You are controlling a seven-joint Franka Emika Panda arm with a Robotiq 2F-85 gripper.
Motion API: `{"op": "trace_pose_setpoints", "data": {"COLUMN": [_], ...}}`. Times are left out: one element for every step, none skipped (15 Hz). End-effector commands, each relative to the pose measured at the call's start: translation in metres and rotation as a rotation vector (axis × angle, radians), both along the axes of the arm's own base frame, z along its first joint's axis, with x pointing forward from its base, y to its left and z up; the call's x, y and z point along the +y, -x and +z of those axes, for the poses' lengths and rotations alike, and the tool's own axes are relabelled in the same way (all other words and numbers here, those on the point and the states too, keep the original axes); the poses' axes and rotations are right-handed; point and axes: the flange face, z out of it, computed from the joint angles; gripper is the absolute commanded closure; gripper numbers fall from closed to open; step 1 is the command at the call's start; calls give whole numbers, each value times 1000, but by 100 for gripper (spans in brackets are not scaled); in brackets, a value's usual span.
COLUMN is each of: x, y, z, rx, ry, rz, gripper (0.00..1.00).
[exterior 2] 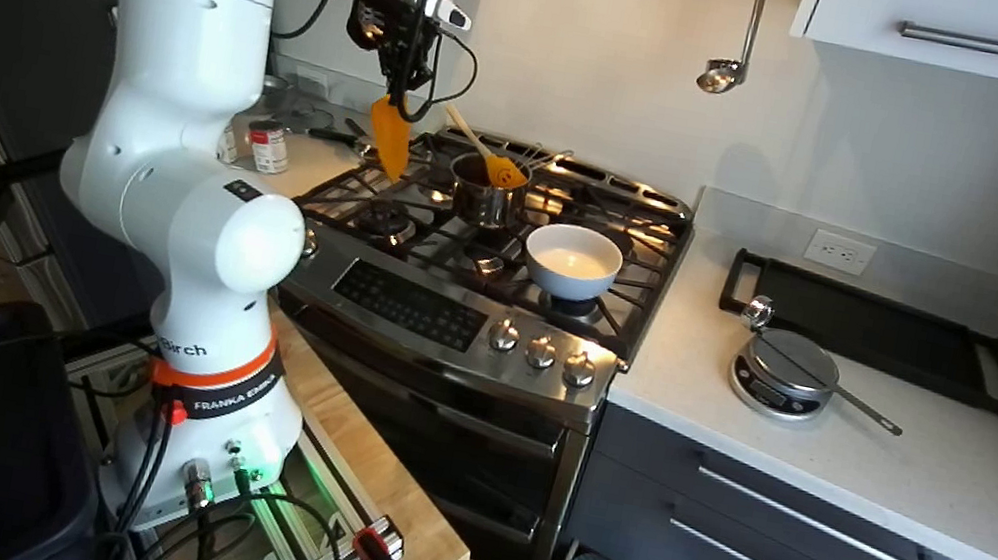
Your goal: Move the rubber placemat from the right rear plate onto the left front plate of the stove
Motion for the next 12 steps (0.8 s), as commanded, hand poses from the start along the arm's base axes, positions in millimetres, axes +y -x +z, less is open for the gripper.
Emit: {"op": "trace_pose_setpoints", "data": {"x": [-1,-6,-8,-6,-4,-1,1,4,8,15,20,26], "y": [-2,-7,-12,-16,-18,-19,-20,-22,-24,-27,-29,-31], "z": [-1,-2,-5,-9,-14,-19,-23,-28,-33,-37,-38,-40], "rx": [4,-19,-29,-27,-14,-3,2,0,-10,-24,-38,-51], "ry": [1,-3,-5,-12,-32,-51,-60,-68,-75,-84,-90,-100], "rz": [-2,-14,-16,-18,-18,-5,7,21,35,56,74,96], "gripper": [94,99,99,99,99,99,99,99,99,99,99,99]}}
